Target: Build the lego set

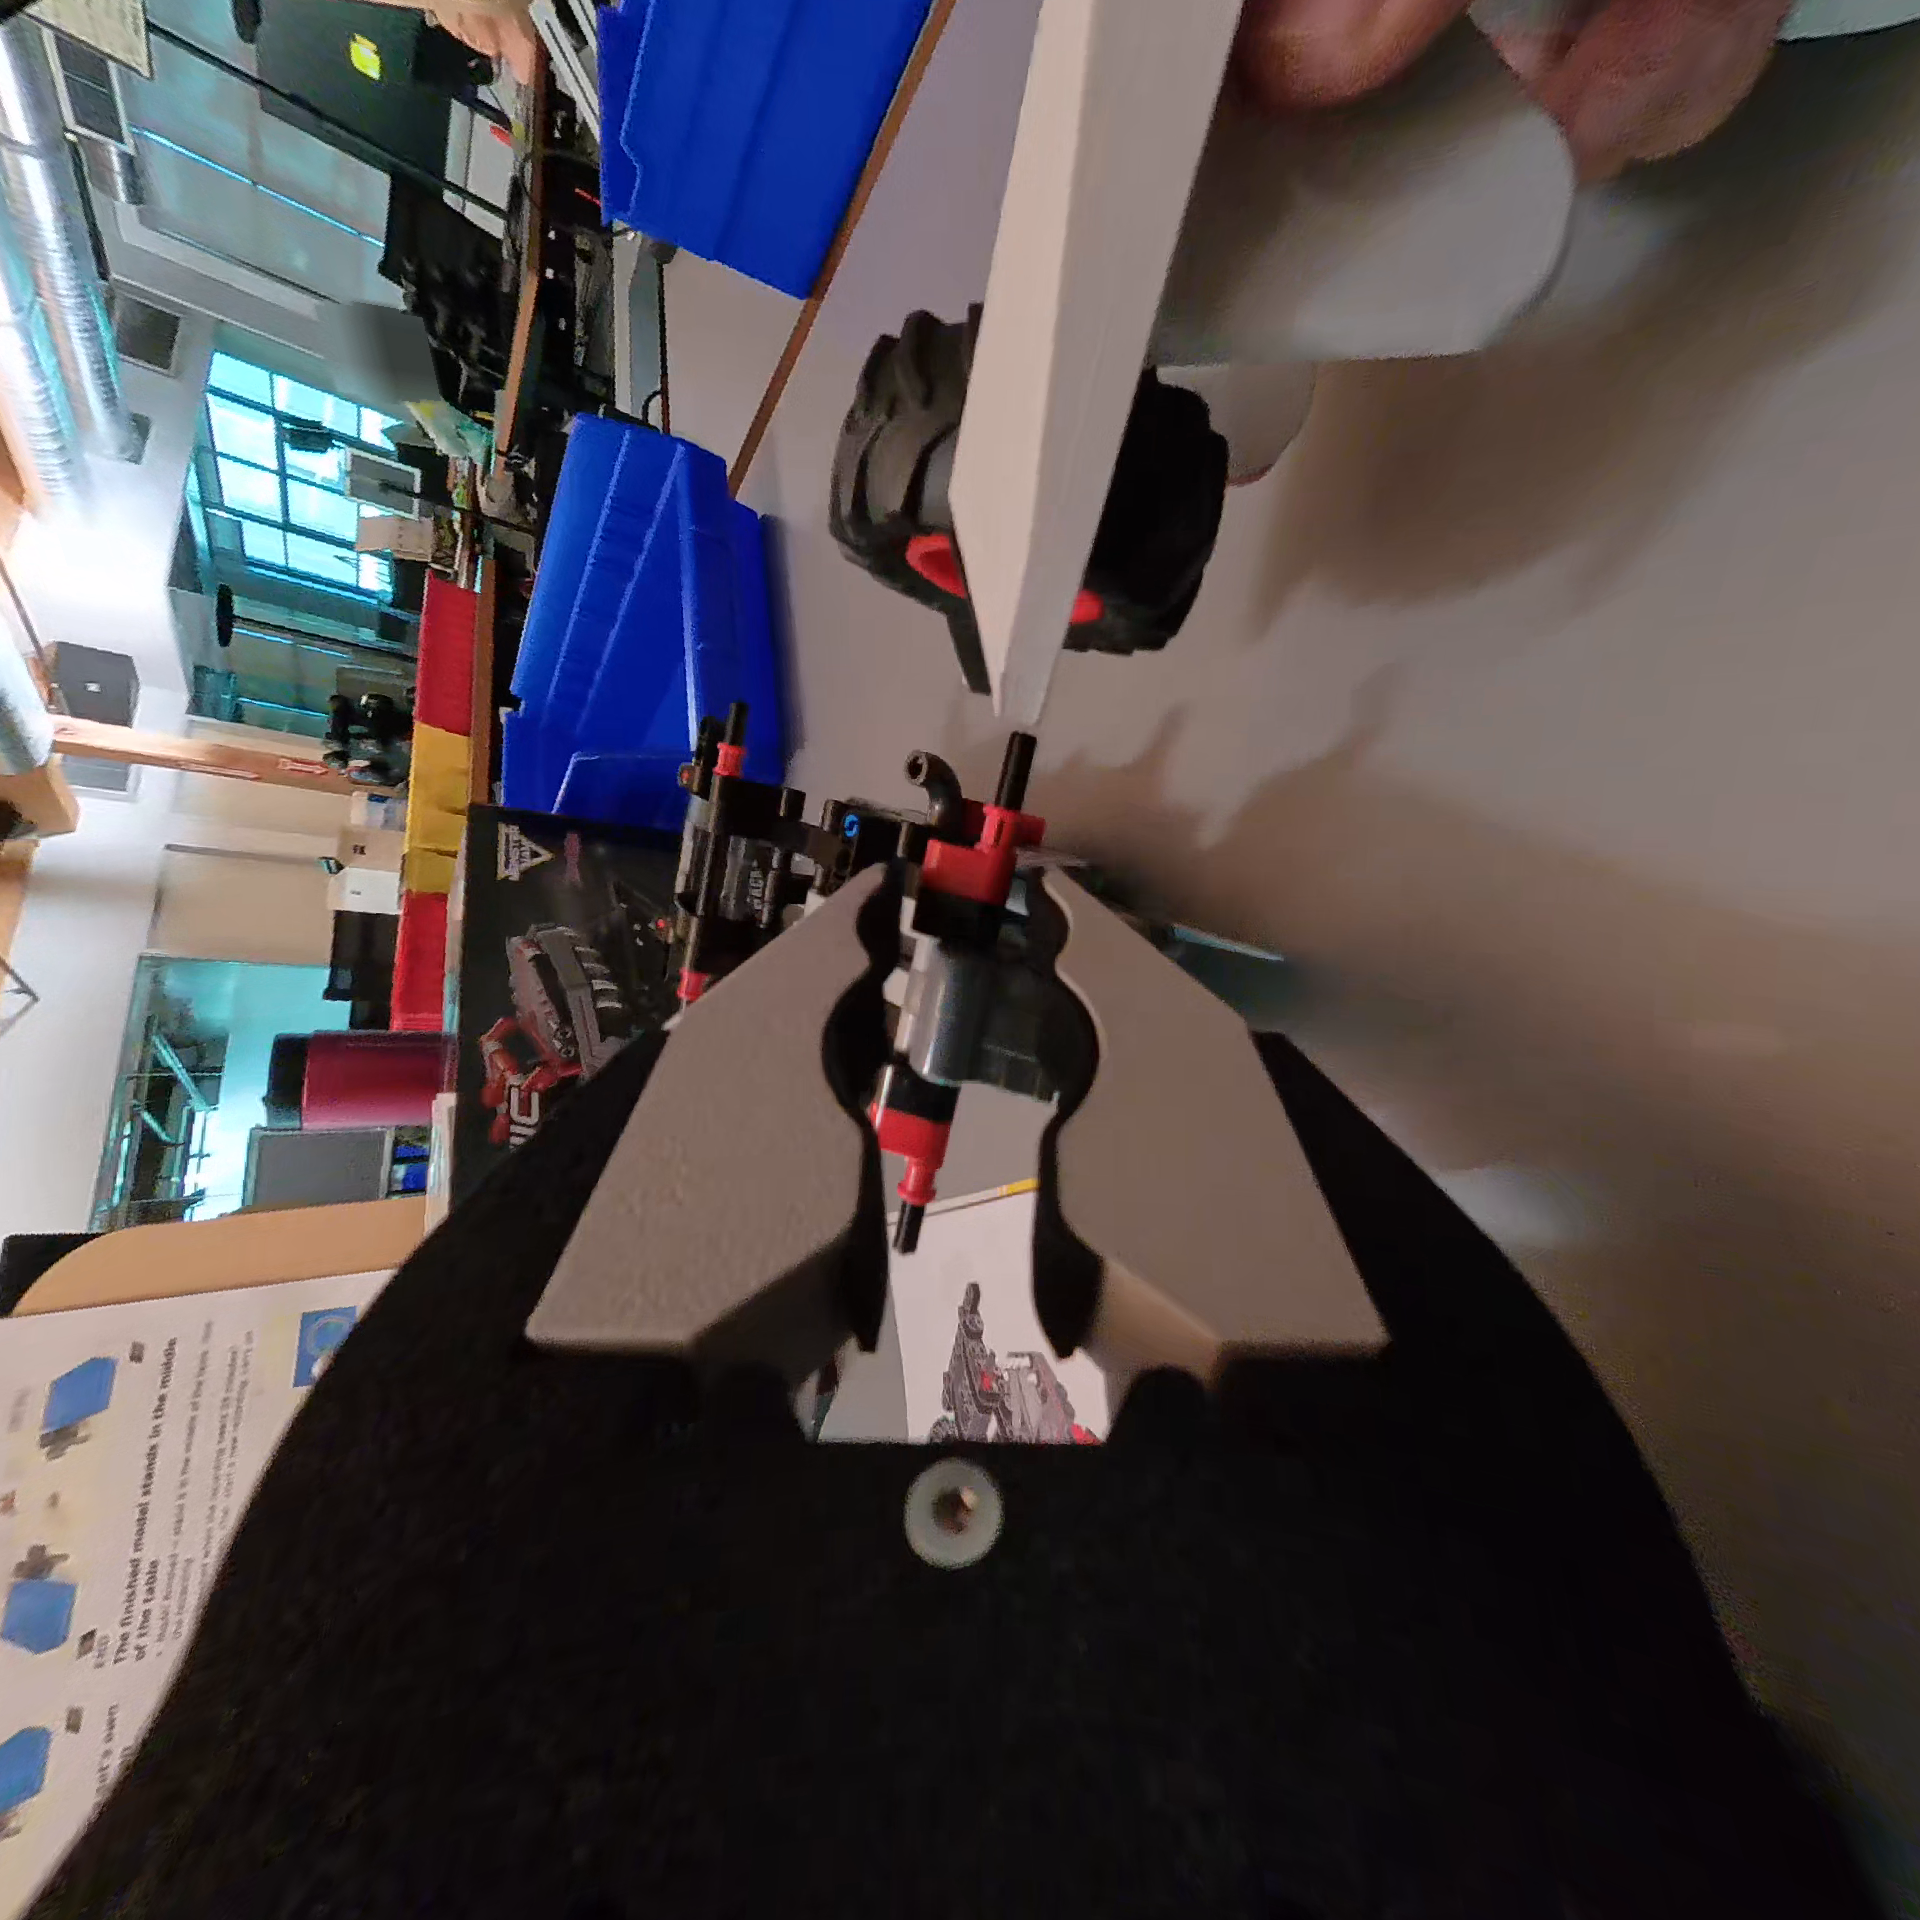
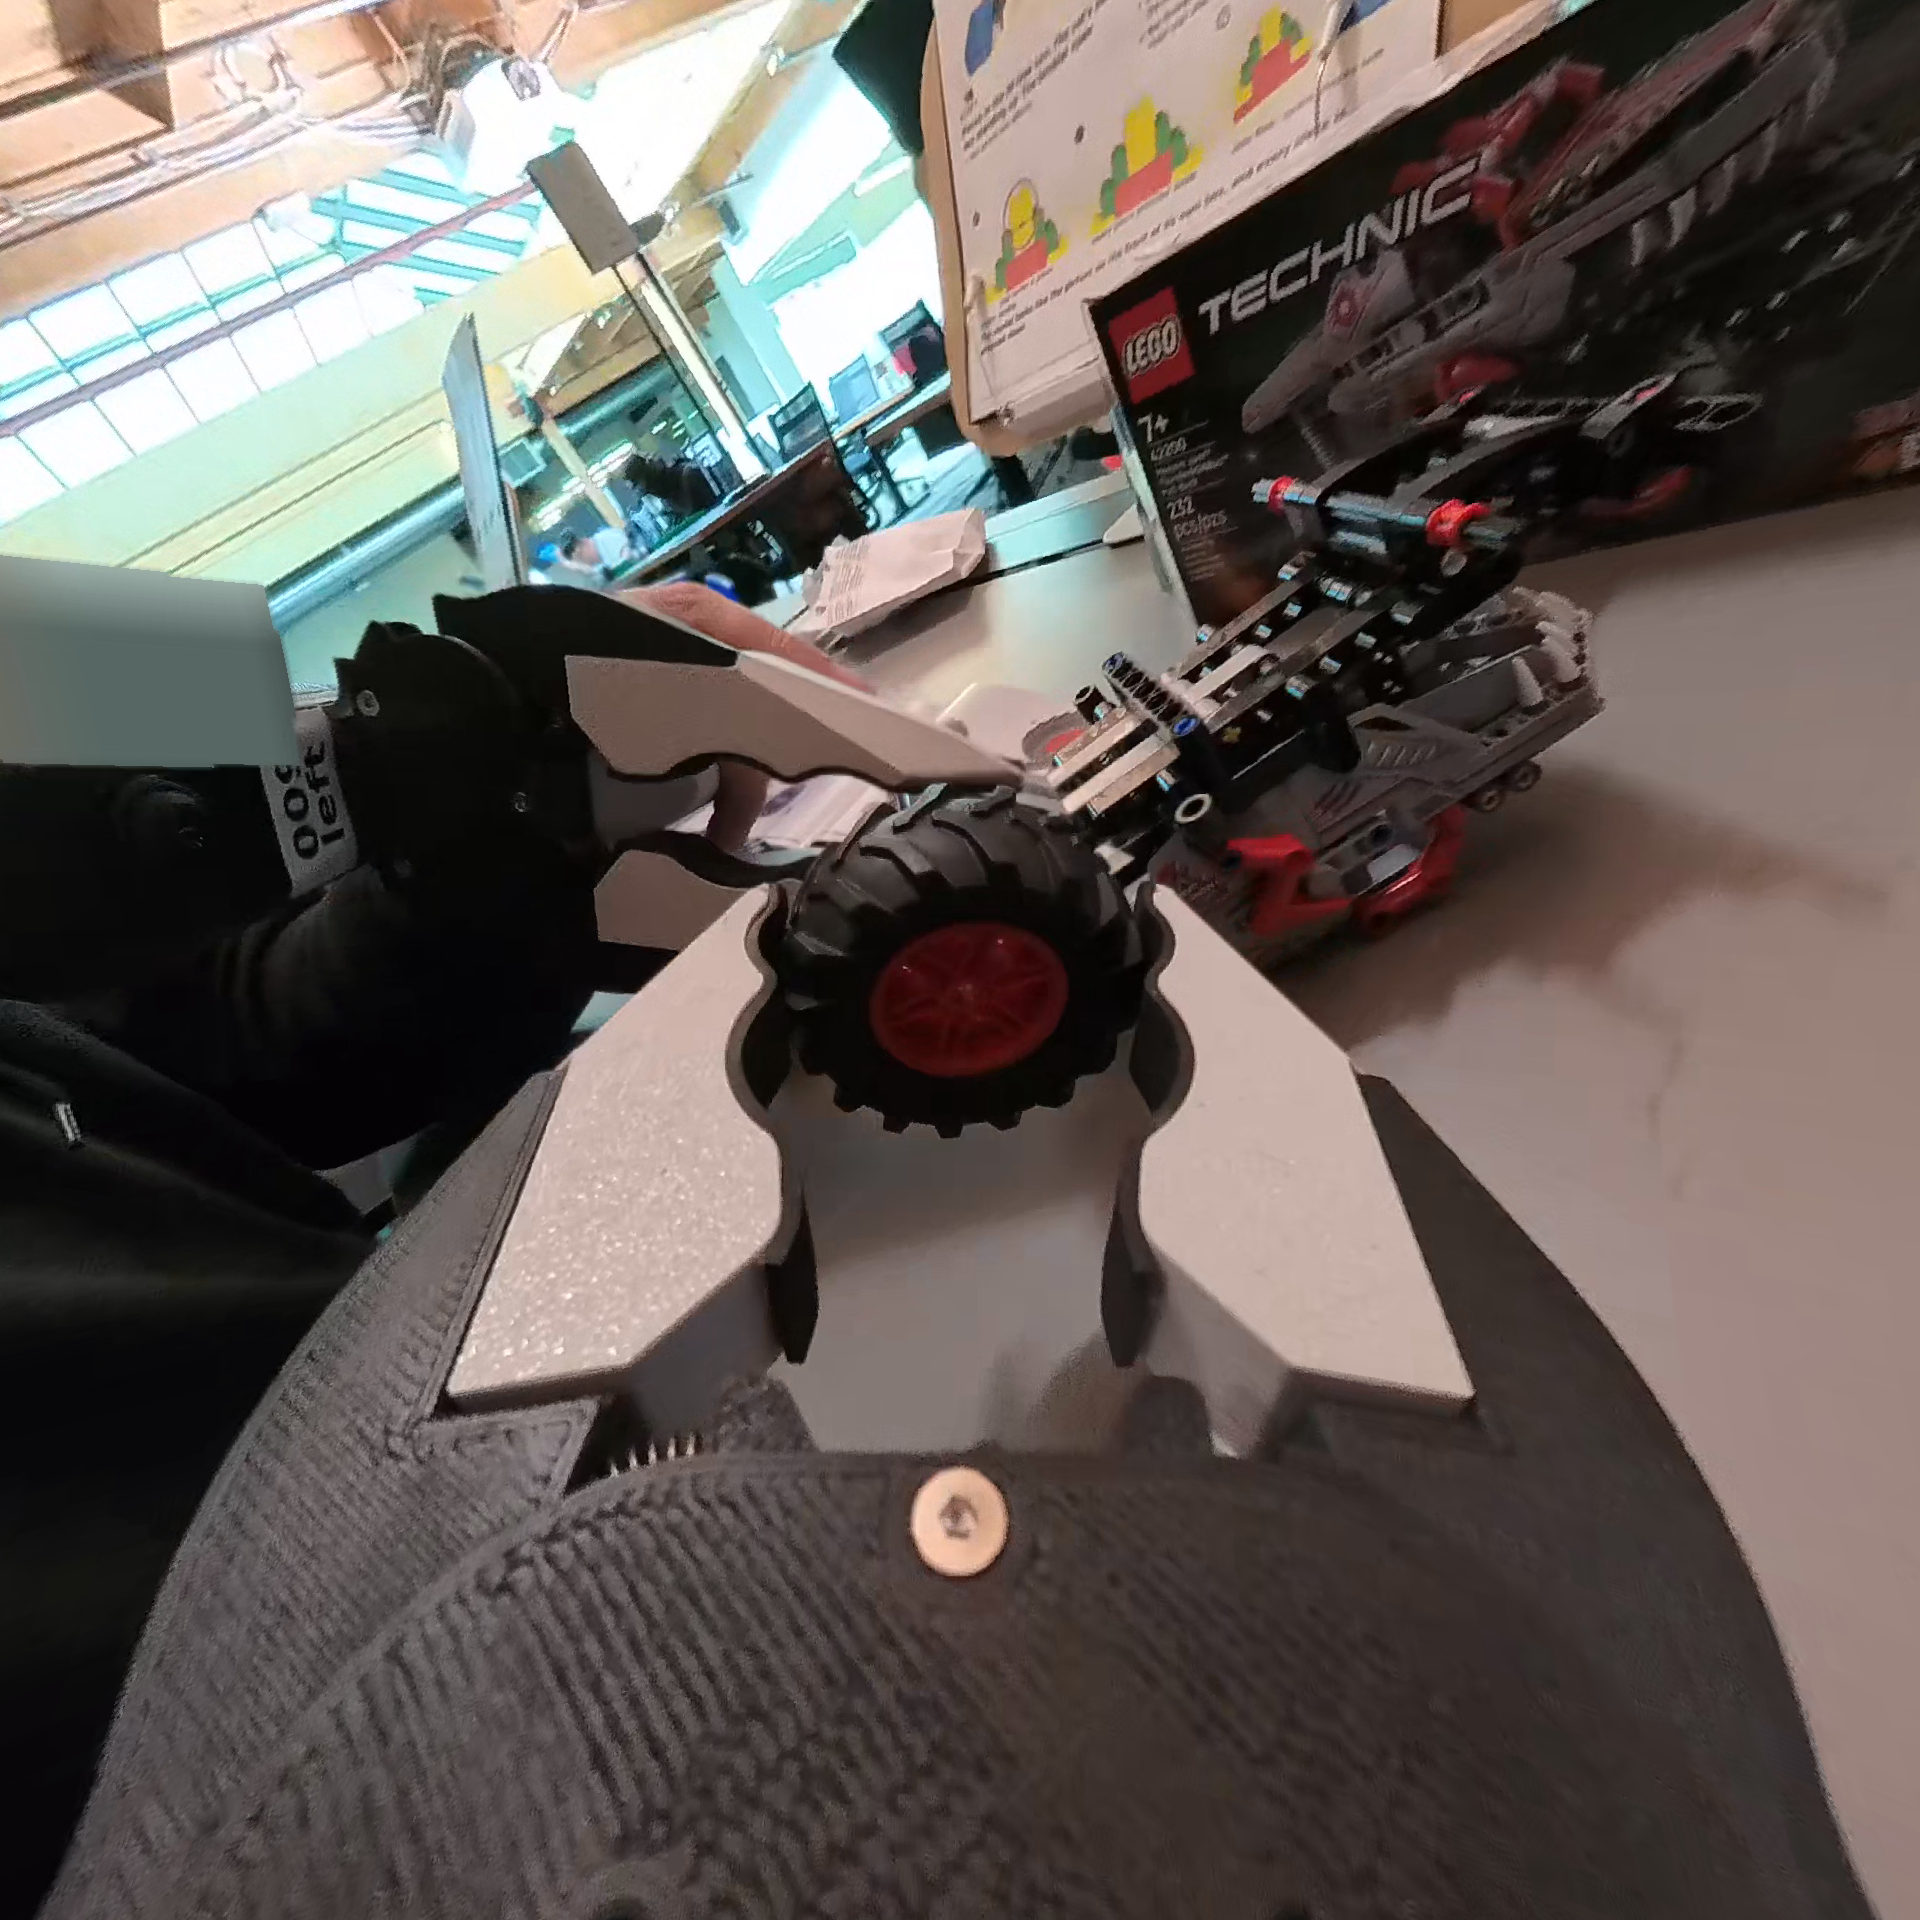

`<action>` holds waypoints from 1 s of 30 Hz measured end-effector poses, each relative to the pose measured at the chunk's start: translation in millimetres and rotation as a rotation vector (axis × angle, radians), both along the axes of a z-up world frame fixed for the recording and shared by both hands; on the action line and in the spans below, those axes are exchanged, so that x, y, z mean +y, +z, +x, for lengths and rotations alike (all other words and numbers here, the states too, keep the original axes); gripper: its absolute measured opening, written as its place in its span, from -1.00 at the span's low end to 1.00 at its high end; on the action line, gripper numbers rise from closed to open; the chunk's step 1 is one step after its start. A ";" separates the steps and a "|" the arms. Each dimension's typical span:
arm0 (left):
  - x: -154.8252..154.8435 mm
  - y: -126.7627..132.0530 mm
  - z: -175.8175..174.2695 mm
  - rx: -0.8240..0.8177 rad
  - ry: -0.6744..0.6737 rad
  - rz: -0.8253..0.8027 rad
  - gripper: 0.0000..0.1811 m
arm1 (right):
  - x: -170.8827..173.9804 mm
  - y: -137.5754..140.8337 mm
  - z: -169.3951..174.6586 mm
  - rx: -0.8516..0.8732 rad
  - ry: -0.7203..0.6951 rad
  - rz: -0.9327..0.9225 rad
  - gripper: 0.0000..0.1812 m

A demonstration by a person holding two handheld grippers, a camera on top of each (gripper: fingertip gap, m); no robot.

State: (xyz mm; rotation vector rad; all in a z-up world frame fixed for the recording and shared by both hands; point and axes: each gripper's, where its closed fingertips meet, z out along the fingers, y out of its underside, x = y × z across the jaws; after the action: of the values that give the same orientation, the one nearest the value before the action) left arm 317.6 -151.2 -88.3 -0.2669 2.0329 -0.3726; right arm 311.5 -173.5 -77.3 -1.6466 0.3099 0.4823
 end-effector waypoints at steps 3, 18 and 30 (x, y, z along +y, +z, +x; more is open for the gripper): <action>0.8 -0.2 2.9 -0.041 -0.011 0.018 -0.83 | 3.5 -2.7 -4.0 0.039 0.067 -0.002 -0.28; -1.8 -0.1 7.1 -0.137 -0.014 0.009 -0.84 | 22.4 -3.0 -9.3 0.190 0.153 0.022 -0.29; 2.8 -3.3 9.6 -0.148 -0.001 0.092 -0.85 | 31.6 -9.0 -15.8 0.336 0.152 -0.009 -0.30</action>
State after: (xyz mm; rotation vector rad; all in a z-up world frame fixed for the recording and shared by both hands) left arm 327.1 -148.5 -91.6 -0.1764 1.8990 -0.2894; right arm 295.8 -141.9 -86.2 -1.6026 0.4364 0.8777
